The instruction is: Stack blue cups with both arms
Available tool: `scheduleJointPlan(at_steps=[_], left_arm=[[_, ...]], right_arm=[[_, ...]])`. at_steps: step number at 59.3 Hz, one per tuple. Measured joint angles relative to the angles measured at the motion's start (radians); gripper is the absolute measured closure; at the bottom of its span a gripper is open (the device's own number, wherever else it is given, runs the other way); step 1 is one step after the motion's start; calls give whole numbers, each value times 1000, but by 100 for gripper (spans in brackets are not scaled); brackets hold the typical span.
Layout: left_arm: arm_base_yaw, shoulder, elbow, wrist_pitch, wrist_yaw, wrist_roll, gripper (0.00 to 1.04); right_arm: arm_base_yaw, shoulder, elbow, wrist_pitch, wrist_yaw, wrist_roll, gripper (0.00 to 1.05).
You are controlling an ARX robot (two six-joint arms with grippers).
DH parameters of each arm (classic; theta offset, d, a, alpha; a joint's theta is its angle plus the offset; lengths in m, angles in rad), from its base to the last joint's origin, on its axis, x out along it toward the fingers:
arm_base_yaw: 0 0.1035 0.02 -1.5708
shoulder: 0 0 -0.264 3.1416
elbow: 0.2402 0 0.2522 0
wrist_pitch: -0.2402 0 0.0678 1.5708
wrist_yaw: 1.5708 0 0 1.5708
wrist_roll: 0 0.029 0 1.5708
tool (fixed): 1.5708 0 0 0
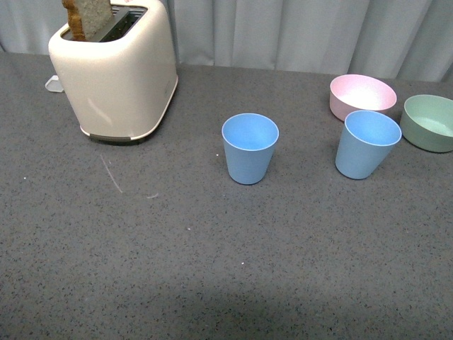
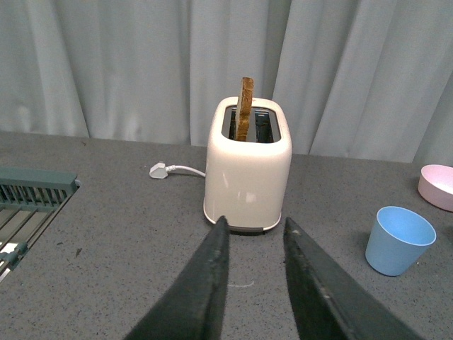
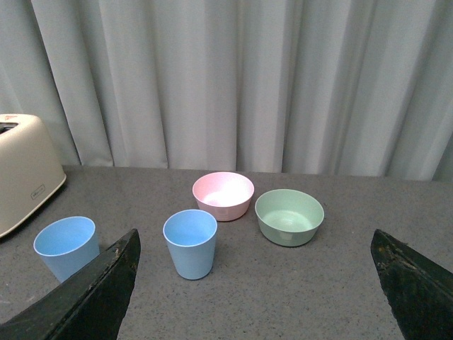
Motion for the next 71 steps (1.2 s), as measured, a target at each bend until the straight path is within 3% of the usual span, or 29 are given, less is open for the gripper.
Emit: scheduleJointPlan(at_steps=[5,9,20,38,52,71], left_arm=[[0,0,0,0,0,0,55],[0,0,0,0,0,0,37],[0,0,0,0,0,0,5],[0,0,0,0,0,2,7],[0,0,0,0,0,2,7],[0,0,0,0,0,2,7]], right_arm=[[-24,133,26,13,29,-134,10],[-93,358,56,163,-49,-197,10],[-151,872,233,333,-108,-156,10],[-74,1422,572,245,-96,-10,10],[-22,1666,796,106,-65,114,10],[37,1934,996,34,-51,274,10]])
